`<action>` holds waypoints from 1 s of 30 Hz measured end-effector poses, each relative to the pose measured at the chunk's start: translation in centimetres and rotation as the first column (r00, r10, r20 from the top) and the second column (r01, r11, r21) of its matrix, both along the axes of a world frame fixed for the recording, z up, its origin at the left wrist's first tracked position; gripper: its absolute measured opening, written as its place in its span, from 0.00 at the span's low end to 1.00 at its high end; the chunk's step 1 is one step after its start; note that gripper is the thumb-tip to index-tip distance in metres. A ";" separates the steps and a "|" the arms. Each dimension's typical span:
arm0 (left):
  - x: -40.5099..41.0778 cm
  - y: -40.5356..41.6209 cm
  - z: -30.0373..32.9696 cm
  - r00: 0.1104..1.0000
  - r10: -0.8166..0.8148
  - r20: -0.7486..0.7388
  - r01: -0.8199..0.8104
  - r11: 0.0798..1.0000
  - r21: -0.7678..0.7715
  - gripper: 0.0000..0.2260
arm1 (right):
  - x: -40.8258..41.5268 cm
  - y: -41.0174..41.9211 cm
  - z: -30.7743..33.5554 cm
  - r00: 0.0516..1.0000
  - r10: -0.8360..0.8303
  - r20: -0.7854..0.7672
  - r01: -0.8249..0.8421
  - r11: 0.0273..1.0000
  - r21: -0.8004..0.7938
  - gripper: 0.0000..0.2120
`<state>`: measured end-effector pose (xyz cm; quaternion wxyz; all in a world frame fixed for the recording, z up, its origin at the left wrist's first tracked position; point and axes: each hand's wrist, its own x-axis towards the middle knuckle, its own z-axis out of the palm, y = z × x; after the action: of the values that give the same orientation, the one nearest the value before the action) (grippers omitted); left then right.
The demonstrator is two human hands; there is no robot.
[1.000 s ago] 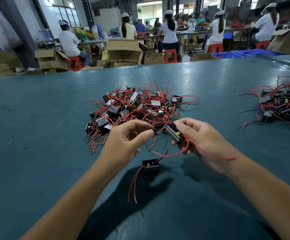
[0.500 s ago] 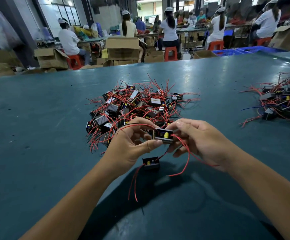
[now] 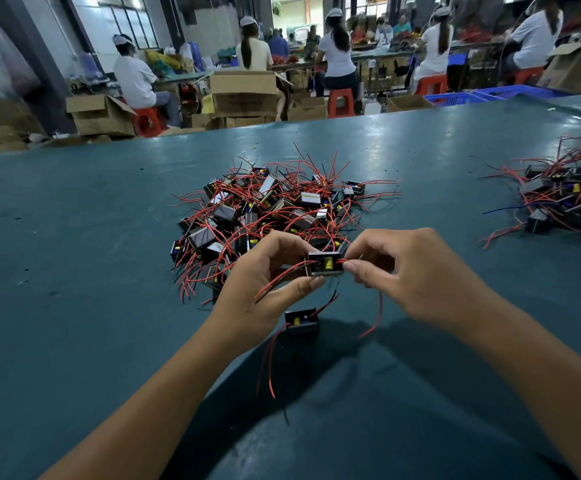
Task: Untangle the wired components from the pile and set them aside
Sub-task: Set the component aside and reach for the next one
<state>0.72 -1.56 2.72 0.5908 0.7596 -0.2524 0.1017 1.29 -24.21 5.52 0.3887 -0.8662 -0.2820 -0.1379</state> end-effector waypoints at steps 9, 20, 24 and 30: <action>-0.4 0.0 0.4 0.995 -0.101 -0.013 0.100 0.994 -0.047 0.13 | 0.6 -1.3 1.2 0.850 0.244 -0.468 -0.141 0.960 0.244 0.04; -0.9 -0.8 -0.2 0.994 -0.094 -0.052 0.093 0.995 -0.023 0.14 | -0.5 -0.3 1.2 0.985 0.174 -0.002 -0.173 0.977 -0.124 0.14; -1.0 -0.7 0.1 0.996 -0.072 -0.058 0.071 0.997 -0.018 0.15 | -0.4 -0.3 0.7 0.975 0.200 0.101 -0.176 0.963 -0.203 0.14; -0.7 0.1 0.5 0.984 0.068 0.166 -0.095 0.982 0.162 0.15 | -0.3 -0.5 0.7 0.967 0.121 0.224 -0.062 0.965 -0.253 0.13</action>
<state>0.00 -1.45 3.21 0.4971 0.8061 -0.2755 0.1646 0.98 -24.70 6.20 0.2487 -0.8707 -0.3810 -0.1866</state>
